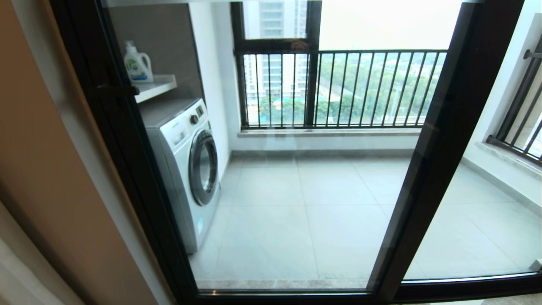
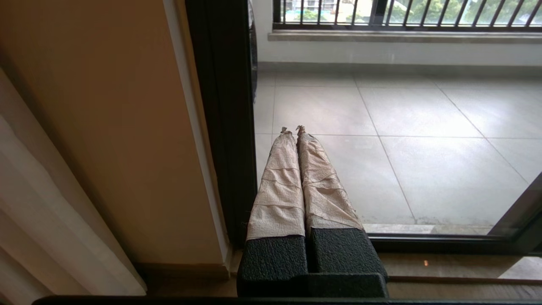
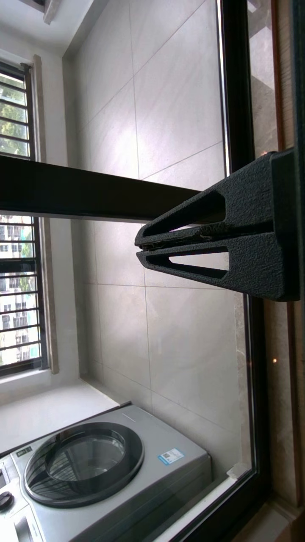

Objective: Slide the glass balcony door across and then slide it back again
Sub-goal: Open the slid door

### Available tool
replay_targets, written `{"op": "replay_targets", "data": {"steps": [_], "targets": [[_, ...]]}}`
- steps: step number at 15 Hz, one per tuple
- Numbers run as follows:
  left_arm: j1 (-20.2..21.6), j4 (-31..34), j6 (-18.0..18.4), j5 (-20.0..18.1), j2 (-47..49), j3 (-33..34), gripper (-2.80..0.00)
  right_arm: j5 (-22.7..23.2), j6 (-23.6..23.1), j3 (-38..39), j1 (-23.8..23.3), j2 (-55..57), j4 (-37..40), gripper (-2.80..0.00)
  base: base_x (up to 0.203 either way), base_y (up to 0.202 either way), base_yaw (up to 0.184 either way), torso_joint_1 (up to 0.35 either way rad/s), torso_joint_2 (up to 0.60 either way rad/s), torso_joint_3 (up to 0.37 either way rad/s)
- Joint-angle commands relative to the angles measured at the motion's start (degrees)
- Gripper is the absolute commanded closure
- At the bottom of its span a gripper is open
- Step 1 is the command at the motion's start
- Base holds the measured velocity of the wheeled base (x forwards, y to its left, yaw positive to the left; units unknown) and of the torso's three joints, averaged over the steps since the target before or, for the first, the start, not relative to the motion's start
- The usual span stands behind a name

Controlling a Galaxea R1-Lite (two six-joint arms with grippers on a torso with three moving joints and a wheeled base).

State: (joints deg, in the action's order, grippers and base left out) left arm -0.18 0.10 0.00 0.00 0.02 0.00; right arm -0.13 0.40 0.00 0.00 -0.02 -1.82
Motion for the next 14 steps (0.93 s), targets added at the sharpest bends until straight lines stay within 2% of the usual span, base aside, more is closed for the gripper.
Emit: {"op": "replay_targets", "data": {"steps": [1,6,7,9,10,12,14], "targets": [[0.01,-0.01,0.00,0.00,0.06,0.00,0.00,0.04,0.04,0.70,0.00,0.02,-0.10,0.00,0.000,0.000,0.000,0.000,0.00,0.000],[0.01,-0.80,-0.24,0.30,0.06,-0.53,0.00,0.04,0.06,0.70,0.00,0.02,-0.10,0.00,0.000,0.000,0.000,0.000,0.00,0.000],[0.01,-0.96,-0.29,0.75,0.28,-3.22,0.00,0.04,0.12,0.70,0.00,0.02,-0.11,0.00,0.000,0.000,0.000,0.000,0.00,0.000],[0.01,2.80,-0.29,0.87,3.44,-10.53,0.00,0.04,0.04,0.70,0.00,0.02,-0.12,0.00,0.000,0.000,0.000,0.000,0.00,0.000],[0.01,4.43,-0.29,-0.23,6.17,-13.50,0.00,0.04,0.04,0.70,0.00,0.02,-0.11,0.00,0.000,0.000,0.000,0.000,0.00,0.000],[0.00,4.64,-0.35,-2.90,13.91,-17.83,0.00,0.04,0.04,0.70,0.00,0.02,-0.04,0.00,0.000,0.000,0.000,0.000,0.00,0.000],[-0.05,2.28,-0.51,-3.95,23.74,-22.42,0.00,0.04,0.04,0.70,0.00,0.02,-0.12,0.00,0.000,0.000,0.000,0.000,0.00,0.000]]}}
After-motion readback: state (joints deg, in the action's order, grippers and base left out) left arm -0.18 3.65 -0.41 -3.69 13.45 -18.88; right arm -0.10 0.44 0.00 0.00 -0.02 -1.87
